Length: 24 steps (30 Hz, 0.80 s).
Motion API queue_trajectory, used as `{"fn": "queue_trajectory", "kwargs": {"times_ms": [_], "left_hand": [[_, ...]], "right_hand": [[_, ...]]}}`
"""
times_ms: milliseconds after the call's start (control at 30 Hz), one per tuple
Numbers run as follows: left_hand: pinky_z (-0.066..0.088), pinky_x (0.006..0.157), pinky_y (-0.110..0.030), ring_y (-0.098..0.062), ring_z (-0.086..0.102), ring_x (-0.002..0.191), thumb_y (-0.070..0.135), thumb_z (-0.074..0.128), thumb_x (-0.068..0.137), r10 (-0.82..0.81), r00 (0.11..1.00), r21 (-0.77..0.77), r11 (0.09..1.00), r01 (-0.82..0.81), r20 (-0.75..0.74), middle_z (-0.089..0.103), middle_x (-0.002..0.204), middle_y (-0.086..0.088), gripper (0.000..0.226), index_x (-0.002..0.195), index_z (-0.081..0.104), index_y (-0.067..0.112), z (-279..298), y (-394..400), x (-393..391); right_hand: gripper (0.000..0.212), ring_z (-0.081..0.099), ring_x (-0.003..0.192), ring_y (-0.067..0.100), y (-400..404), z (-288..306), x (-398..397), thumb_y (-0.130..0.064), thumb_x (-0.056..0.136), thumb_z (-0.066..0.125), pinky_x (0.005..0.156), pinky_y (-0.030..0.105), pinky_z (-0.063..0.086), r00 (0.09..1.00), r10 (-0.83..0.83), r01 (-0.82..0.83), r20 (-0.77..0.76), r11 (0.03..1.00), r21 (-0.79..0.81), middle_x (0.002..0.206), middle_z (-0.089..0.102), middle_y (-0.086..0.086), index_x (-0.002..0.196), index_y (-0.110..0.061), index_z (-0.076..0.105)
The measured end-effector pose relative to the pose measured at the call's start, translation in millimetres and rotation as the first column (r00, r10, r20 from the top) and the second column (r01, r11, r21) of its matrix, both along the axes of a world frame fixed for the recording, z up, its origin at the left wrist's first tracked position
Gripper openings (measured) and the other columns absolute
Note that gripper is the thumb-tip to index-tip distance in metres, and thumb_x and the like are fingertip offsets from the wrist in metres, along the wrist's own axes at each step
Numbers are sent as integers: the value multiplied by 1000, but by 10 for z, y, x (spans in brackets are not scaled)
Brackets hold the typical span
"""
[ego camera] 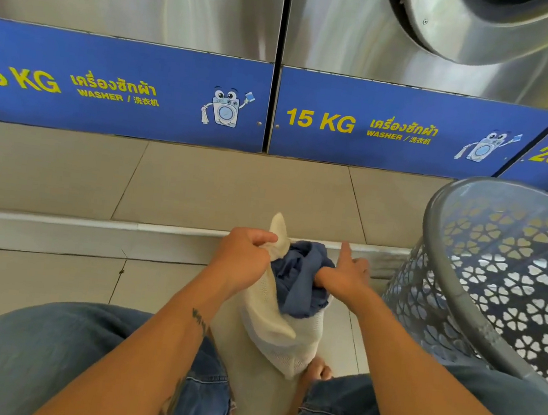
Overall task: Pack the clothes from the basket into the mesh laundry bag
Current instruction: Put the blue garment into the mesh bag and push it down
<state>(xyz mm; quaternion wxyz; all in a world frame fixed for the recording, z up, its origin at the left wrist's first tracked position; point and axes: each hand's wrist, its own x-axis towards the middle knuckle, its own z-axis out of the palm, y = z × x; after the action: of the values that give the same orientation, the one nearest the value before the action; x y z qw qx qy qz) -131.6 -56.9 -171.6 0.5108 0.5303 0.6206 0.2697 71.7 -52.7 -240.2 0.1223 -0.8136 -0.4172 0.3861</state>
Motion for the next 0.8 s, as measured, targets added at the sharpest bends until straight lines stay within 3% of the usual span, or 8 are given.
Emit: {"fn": "queue_trajectory", "kwargs": {"times_ms": [67,167,300,433,533,667,733,800], "left_hand": [[47,77,-24,-13,60,99,1,45,80,-15,1000,-6,1000,15,-23,66,121,2,47,114,70,24,-22,4,-25],[40,73,-19,-8,55,95,2,45,82,-7,1000,-2,1000,7,-14,62,122,5,47,116,68,23,-68,41,-51],[44,77,-16,-10,59,102,9,52,88,54,998,25,998,-55,36,63,126,4,43,126,62,25,-141,92,-26],[41,56,-6,-2,59,85,13,54,89,139,988,48,989,-143,71,63,122,7,44,130,59,29,-148,107,-10],[42,56,-2,8,55,78,11,55,88,178,977,56,981,-185,117,62,112,9,43,127,62,28,-134,114,-45],[52,69,-12,-3,62,88,-6,46,81,116,989,28,992,-119,89,67,115,5,52,118,69,25,-142,80,-106],[55,83,-28,-13,64,96,-8,45,80,104,991,11,994,-106,83,68,116,1,54,113,72,25,-159,72,-125],[55,85,-32,-14,64,96,-7,45,80,92,993,5,996,-93,72,69,115,2,53,112,72,26,-168,93,-131]], "right_hand": [[95,23,142,40,42,-20,-29,-18,70,59,113,50,32,991,129,-131,-26,989,-70,157,19,12,155,-33,20],[67,58,112,29,49,-66,-143,-11,67,56,96,47,52,971,170,-159,-168,984,75,122,61,5,131,-30,53],[27,62,75,19,-41,-78,-409,-9,70,56,69,42,56,976,217,-205,12,899,388,82,67,-3,87,-29,58],[25,62,80,23,-165,-24,-692,-14,77,45,72,42,54,949,295,-302,109,756,582,88,70,1,87,-21,67],[45,60,102,26,-159,-20,-769,-20,84,41,90,41,50,893,448,-416,50,777,472,115,69,3,124,-25,59],[20,59,101,29,-152,-195,-766,-22,89,41,92,44,49,814,581,-577,22,802,154,106,63,5,103,-20,56],[41,54,118,33,-118,-254,-687,-29,87,41,102,43,44,825,562,-565,58,824,47,126,59,11,122,-14,54],[58,46,130,33,-11,-271,-550,-31,87,41,109,41,37,859,508,-508,60,861,-14,145,49,13,142,-12,43]]}}
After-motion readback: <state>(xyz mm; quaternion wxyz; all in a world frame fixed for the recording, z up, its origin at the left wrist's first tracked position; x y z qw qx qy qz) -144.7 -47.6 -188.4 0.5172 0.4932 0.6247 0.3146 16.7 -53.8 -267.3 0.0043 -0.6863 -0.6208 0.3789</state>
